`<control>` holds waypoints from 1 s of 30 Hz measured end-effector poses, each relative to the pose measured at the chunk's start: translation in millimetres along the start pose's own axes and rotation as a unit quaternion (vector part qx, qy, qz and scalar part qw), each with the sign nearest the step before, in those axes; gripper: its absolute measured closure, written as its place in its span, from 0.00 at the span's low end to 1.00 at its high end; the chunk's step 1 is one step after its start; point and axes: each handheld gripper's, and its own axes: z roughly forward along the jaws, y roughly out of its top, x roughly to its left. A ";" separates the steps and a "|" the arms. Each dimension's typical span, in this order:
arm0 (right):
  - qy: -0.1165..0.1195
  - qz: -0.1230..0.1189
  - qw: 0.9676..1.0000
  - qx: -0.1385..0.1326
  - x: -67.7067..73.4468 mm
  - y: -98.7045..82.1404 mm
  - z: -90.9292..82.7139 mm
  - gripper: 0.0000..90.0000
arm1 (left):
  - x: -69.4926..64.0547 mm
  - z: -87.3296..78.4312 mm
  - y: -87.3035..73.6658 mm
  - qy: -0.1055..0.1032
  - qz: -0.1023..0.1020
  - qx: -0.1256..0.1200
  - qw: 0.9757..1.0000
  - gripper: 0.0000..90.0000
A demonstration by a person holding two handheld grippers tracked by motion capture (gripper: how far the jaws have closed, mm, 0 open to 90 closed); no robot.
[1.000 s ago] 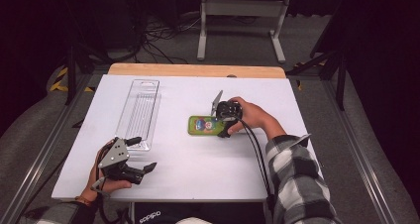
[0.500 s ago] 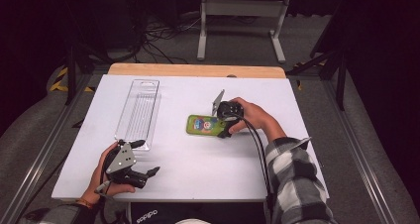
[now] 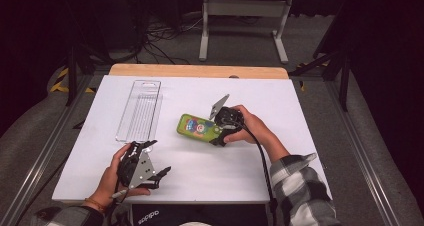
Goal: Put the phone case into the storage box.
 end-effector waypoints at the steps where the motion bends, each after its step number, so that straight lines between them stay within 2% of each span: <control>1: 0.005 0.003 1.000 -0.004 4.1 1.1 -1.0 0.19 | -2.2 3.1 3.7 0.010 0.015 0.007 1.000 0.14; 2: 0.006 0.008 1.000 -0.010 9.2 2.4 -2.3 0.19 | -4.2 5.4 6.3 0.020 0.028 0.010 0.999 0.15; 4: 0.011 0.015 1.000 -0.018 16.5 4.2 -4.6 0.19 | -7.1 9.6 10.7 0.019 0.047 0.005 0.999 0.15; 7: 0.018 0.031 0.999 -0.023 27.9 6.4 -6.1 0.19 | -11.7 15.5 16.5 0.035 0.074 -0.001 0.997 0.15; 11: 0.031 0.049 0.998 -0.024 37.0 8.2 -4.4 0.19 | -19.1 19.5 22.9 0.073 0.127 0.004 0.989 0.17; 12: 0.037 0.063 0.997 -0.026 41.3 9.6 -4.5 0.19 | -21.6 21.5 26.5 0.081 0.155 0.008 0.985 0.19; 14: 0.039 0.065 0.997 -0.028 43.2 10.7 -4.5 0.19 | -23.4 23.6 27.2 0.082 0.160 0.006 0.984 0.19; 19: 0.050 0.083 0.995 -0.032 49.6 18.0 -3.9 0.19 | -29.7 29.9 30.9 0.108 0.184 0.009 0.977 0.24; 20: 0.051 0.084 0.995 -0.032 50.4 19.6 -3.6 0.19 | -29.9 31.3 32.4 0.116 0.198 0.006 0.973 0.26; 22: 0.054 0.095 0.993 -0.034 52.0 23.0 -3.6 0.19 | -32.8 33.0 33.3 0.128 0.214 0.015 0.968 0.32; 23: 0.058 0.098 0.993 -0.037 52.0 24.3 -3.7 0.19 | -33.1 34.0 33.7 0.136 0.227 0.014 0.964 0.36; 26: 0.056 0.113 0.991 -0.043 51.7 28.0 -5.0 0.19 | -34.3 36.7 34.7 0.139 0.238 0.018 0.961 0.45; 27: 0.058 0.116 0.991 -0.044 51.1 29.0 -5.7 0.19 | -34.4 38.3 35.9 0.144 0.251 0.022 0.957 0.47; 28: 0.059 0.118 0.990 -0.047 50.7 29.9 -6.1 0.19 | -35.3 39.5 36.4 0.150 0.260 0.030 0.954 0.49; 29: 0.066 0.123 0.989 -0.050 50.5 30.8 -6.6 0.19 | -35.7 40.5 36.4 0.154 0.263 0.027 0.952 0.52; 30: 0.067 0.125 0.989 -0.051 50.6 31.4 -6.8 0.19 | -35.8 41.1 36.6 0.155 0.265 0.025 0.951 0.55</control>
